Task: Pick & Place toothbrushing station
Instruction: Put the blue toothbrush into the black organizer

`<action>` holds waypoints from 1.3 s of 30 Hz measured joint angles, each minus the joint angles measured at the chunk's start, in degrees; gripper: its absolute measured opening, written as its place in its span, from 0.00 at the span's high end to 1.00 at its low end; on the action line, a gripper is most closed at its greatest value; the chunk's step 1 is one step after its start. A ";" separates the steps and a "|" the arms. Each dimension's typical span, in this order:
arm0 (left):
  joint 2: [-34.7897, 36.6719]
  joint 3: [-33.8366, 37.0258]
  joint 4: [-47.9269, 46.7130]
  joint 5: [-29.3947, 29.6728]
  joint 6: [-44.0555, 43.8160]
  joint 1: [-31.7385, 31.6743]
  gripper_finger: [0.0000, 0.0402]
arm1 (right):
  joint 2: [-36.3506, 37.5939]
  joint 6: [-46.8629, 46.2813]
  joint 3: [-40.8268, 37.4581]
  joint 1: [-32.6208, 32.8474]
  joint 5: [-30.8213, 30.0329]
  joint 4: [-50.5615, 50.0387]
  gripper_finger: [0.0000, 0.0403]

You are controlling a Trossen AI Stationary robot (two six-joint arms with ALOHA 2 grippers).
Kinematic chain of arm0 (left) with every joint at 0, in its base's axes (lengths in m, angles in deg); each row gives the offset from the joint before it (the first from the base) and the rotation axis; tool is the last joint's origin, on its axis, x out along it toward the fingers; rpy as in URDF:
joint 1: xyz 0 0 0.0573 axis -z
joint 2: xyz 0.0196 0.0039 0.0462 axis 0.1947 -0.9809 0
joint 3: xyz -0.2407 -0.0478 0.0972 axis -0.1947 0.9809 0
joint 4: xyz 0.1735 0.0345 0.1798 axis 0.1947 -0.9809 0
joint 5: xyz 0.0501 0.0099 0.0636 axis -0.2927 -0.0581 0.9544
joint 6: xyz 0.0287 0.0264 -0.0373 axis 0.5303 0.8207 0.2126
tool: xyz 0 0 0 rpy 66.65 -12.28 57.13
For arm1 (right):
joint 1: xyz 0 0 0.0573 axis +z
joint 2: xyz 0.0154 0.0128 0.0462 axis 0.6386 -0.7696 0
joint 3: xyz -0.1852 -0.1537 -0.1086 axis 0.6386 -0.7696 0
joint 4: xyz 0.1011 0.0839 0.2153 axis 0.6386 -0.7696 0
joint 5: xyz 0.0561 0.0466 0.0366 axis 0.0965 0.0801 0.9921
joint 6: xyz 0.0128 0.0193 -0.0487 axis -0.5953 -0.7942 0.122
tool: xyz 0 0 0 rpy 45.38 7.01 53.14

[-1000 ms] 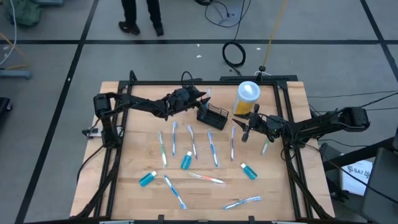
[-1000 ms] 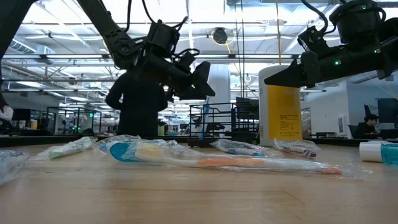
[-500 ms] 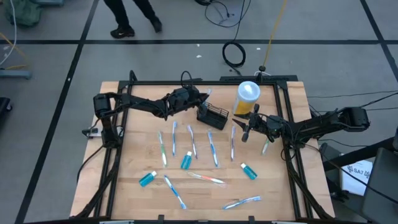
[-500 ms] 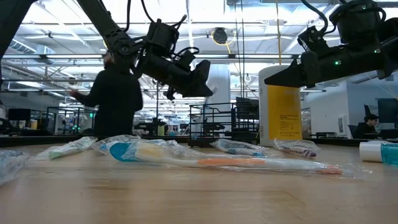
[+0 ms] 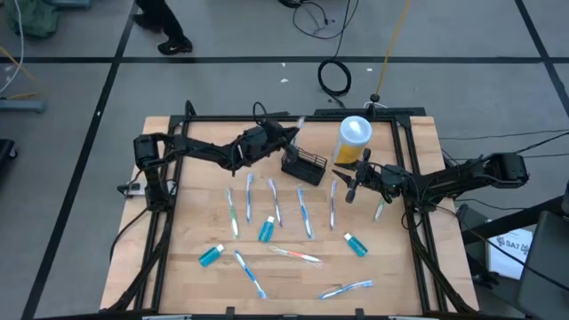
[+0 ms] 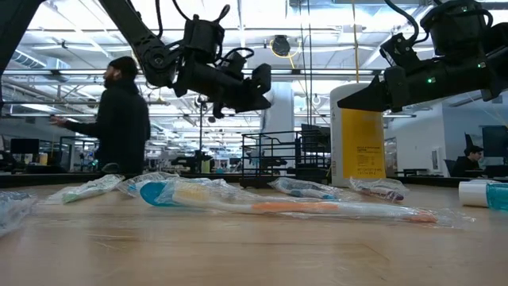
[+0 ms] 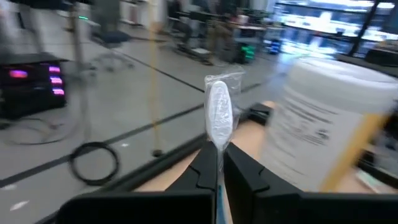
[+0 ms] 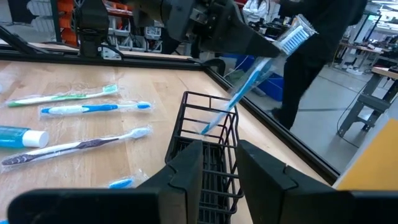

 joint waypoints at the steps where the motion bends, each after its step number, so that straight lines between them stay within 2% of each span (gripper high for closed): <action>1: -0.01 0.00 0.18 2.46 0.60 0.38 0.97 | 0.00 0.01 0.00 0.00 -0.01 0.00 0.77; 4: 0.00 0.00 0.57 8.25 3.46 1.75 0.98 | 0.02 0.01 0.00 0.02 0.00 0.00 0.77; 12: 0.00 0.02 3.67 13.63 10.96 5.35 0.99 | 0.02 0.01 0.00 0.00 0.00 0.00 0.77; 24: 0.00 0.02 -0.42 16.13 11.09 6.42 0.97 | 0.01 -0.02 0.00 0.00 0.00 0.00 0.77; 30: 0.00 0.02 -6.65 19.68 11.13 7.72 0.99 | 0.00 -0.02 0.00 0.00 0.00 0.00 0.77; 39: 0.00 0.02 -8.59 26.06 12.45 10.32 0.94 | 0.00 -0.02 0.00 0.00 0.00 0.00 0.77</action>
